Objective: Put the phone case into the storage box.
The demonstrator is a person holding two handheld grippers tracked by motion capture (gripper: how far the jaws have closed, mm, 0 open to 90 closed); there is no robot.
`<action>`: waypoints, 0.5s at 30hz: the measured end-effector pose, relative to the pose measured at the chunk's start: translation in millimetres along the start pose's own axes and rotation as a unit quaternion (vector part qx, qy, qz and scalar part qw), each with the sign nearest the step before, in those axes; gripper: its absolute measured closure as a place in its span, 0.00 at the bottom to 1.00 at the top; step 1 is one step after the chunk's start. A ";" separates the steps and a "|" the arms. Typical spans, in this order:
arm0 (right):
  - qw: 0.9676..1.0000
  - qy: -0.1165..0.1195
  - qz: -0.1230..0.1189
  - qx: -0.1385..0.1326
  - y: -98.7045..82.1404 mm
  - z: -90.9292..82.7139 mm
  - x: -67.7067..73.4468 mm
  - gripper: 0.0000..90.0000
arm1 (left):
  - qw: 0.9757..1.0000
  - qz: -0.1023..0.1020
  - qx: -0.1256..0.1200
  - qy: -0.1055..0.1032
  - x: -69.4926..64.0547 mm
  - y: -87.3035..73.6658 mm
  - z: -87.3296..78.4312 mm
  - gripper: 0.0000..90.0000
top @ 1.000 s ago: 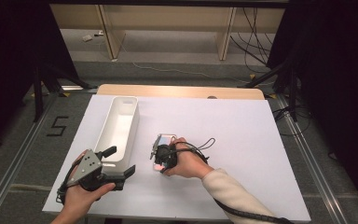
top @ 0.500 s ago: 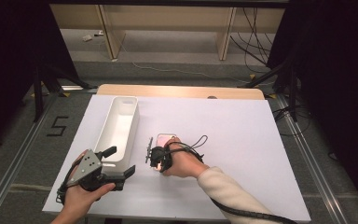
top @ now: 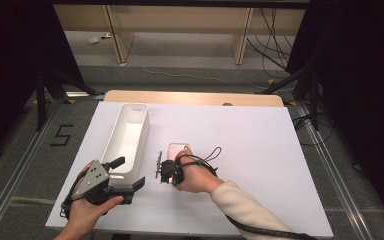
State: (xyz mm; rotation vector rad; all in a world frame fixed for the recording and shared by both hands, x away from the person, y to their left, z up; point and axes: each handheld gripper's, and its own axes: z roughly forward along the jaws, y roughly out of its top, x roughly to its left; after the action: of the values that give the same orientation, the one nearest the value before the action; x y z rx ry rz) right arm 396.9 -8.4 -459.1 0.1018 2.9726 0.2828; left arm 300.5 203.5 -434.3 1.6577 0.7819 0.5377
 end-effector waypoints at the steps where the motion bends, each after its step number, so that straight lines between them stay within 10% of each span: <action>1: 1.000 -0.001 -0.002 0.000 -0.5 -0.1 -0.4 0.97 | 1.000 0.000 0.000 0.000 0.0 0.0 0.0 0.07; 15: 0.999 -0.028 -0.024 -0.023 -9.8 -0.6 4.2 0.99 | 1.000 0.003 0.002 -0.001 0.5 -0.5 0.5 0.07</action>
State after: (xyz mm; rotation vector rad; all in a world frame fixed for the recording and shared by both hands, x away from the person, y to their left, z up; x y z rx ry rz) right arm 392.2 -17.7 -461.0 0.0317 2.9071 0.3371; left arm 301.0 203.6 -435.0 1.6637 0.7772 0.5382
